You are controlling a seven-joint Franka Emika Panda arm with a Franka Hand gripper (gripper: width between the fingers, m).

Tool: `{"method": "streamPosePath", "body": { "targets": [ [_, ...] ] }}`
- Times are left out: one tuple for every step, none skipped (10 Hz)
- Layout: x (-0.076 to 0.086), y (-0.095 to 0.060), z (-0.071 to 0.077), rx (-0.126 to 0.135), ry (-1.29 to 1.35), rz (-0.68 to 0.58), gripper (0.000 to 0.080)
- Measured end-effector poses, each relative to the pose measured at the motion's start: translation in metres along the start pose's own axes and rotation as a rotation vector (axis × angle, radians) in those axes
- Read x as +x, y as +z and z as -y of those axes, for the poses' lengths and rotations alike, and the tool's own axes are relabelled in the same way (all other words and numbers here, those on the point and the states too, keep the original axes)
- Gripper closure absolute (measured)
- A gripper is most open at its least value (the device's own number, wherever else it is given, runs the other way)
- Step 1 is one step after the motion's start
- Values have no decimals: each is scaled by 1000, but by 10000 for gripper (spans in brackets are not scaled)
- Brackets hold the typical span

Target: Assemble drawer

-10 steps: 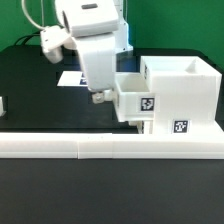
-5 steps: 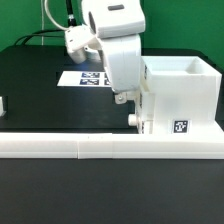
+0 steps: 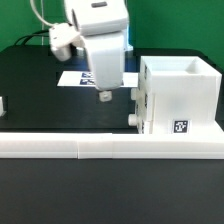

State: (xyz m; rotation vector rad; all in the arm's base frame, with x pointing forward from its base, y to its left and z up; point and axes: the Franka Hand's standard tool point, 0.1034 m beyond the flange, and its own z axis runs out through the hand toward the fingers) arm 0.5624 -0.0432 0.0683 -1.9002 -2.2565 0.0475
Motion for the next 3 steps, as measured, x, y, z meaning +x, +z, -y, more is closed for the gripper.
{"method": "streamPosePath", "body": {
  "targets": [
    [-8,-4,0,-6,3,10,151],
    [-13,-13,-1,-25,11,18,151],
    [-13,-12,0,-23,13,18,151]
  ]
}}
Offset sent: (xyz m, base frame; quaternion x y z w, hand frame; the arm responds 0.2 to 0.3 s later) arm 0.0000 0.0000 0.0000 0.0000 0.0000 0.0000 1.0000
